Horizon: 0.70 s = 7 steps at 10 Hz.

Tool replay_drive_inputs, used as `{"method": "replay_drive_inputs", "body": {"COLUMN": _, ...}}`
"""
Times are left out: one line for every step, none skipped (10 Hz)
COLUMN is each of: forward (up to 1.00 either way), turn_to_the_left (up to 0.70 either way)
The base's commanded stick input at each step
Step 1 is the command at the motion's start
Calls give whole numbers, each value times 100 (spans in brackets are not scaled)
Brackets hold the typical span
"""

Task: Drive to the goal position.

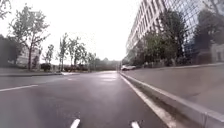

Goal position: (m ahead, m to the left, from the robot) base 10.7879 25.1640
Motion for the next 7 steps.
{"method": "replay_drive_inputs", "body": {"forward": 70, "turn_to_the_left": 0}}
{"method": "replay_drive_inputs", "body": {"forward": 70, "turn_to_the_left": 0}}
{"method": "replay_drive_inputs", "body": {"forward": 70, "turn_to_the_left": 0}}
{"method": "replay_drive_inputs", "body": {"forward": 70, "turn_to_the_left": 0}}
{"method": "replay_drive_inputs", "body": {"forward": 70, "turn_to_the_left": 0}}
{"method": "replay_drive_inputs", "body": {"forward": 70, "turn_to_the_left": 0}}
{"method": "replay_drive_inputs", "body": {"forward": 70, "turn_to_the_left": 0}}
